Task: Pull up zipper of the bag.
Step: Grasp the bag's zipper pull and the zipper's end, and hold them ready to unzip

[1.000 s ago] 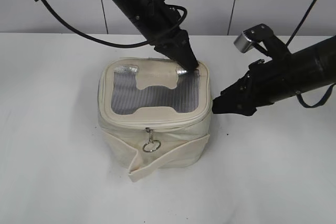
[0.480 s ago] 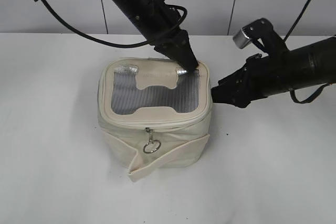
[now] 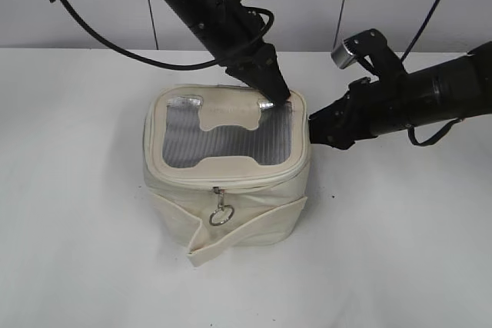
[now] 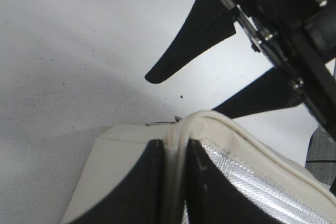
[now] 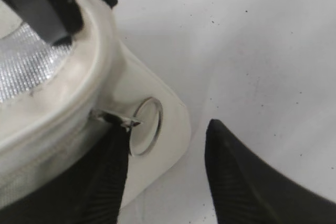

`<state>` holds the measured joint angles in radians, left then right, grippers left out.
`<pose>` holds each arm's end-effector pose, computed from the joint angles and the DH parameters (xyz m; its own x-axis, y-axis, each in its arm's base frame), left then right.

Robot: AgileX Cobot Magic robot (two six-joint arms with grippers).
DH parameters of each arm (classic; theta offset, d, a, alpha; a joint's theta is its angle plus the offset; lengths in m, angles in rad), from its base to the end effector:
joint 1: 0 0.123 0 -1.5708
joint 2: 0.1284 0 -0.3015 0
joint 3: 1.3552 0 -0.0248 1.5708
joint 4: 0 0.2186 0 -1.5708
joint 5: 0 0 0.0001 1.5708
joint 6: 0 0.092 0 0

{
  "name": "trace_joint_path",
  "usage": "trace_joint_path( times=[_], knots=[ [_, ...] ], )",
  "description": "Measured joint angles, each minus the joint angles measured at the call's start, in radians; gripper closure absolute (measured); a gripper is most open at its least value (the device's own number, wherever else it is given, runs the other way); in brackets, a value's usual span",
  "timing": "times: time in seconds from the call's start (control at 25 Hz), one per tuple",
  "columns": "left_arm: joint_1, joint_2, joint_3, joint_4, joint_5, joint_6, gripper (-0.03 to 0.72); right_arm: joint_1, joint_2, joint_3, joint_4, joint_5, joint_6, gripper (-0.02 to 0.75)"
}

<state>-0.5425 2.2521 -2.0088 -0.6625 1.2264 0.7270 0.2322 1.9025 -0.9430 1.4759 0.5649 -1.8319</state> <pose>0.3648 -0.2821 0.2492 -0.4855 0.7234 -0.4910 0.8670 0.3264 -0.3765 0.3194 0.1260 0.1792 -0.5439 -0.4457 -0.7110 -0.7541 0.6313 0.1811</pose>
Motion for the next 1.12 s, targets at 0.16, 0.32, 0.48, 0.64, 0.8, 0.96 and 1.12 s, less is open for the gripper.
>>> trace_joint_path(
  times=[0.16, 0.32, 0.48, 0.64, 0.8, 0.96, 1.12],
  knots=[
    [0.0, 0.0, 0.0, -0.001, 0.0, 0.0, 0.597, 0.0, 0.002, -0.027, 0.003, 0.006, -0.001, 0.548],
    [0.0, 0.0, 0.0, -0.001, 0.0, 0.0, 0.597, 0.0, 0.002, -0.029, -0.001, 0.006, 0.015, 0.714],
    [0.0, 0.0, 0.0, -0.001, -0.001, 0.0, 0.599, 0.0, 0.001, -0.029, -0.1, 0.002, 0.137, 0.732],
    [0.0, 0.0, 0.0, -0.001, -0.002, 0.0, 0.599, 0.0, -0.015, -0.03, -0.274, 0.036, 0.326, 0.732],
    [0.0, 0.0, 0.0, -0.001, -0.001, 0.0, 0.599, 0.0, -0.059, -0.032, -0.394, 0.063, 0.461, 0.732],
    [0.0, 0.0, 0.0, 0.0, -0.001, 0.0, 0.599, 0.0, -0.107, -0.033, -0.471, 0.124, 0.528, 0.732],
    [0.0, 0.0, 0.0, 0.0, 0.001, 0.0, 0.599, 0.0, -0.137, -0.034, -0.553, 0.185, 0.617, 0.732]
  ],
)
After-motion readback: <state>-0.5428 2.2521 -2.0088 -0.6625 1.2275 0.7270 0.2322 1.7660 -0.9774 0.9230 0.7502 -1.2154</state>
